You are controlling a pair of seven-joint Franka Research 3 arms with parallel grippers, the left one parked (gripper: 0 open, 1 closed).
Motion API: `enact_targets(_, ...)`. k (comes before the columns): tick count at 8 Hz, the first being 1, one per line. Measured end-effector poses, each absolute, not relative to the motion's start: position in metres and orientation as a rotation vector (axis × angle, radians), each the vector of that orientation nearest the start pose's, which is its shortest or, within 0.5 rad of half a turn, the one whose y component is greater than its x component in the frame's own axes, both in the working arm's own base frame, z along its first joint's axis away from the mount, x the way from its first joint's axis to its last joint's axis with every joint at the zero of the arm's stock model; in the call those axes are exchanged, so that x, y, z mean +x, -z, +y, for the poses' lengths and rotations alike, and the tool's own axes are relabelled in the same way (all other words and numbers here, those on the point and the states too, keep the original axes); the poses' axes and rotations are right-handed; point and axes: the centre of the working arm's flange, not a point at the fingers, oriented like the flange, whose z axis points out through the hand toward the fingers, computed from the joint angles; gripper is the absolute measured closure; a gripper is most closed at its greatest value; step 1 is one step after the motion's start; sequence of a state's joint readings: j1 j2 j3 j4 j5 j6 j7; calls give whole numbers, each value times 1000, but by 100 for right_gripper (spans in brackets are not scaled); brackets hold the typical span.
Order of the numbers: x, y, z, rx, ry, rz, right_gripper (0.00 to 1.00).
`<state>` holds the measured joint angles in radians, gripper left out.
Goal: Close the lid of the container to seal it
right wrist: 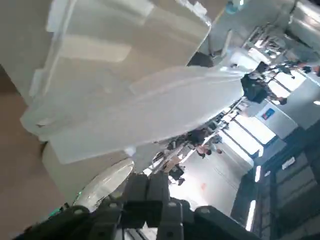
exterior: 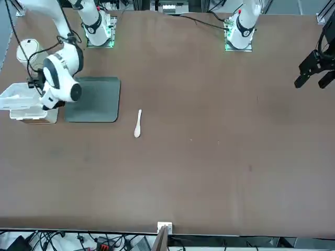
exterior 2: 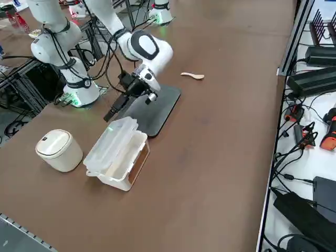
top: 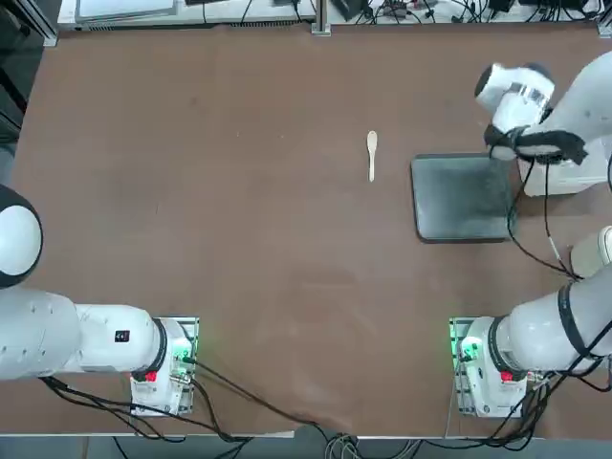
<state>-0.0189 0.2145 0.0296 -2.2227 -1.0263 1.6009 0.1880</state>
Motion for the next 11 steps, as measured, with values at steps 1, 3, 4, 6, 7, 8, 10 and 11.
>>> enact_targets(1,499,-310,-89,2066,769,336,99)
enact_targets(3,527,-370,-89,2228,689,258,99)
enact_targets(4,534,-399,-90,2324,611,217,99)
enact_targets(6,540,-444,-116,2552,397,200,99)
enact_targets(7,537,-458,-145,2660,298,189,99)
enact_targets(8,532,-466,-176,2754,221,185,99)
enact_targets(10,514,-461,-228,2929,116,175,99)
enact_targets(11,503,-450,-246,2971,95,152,99)
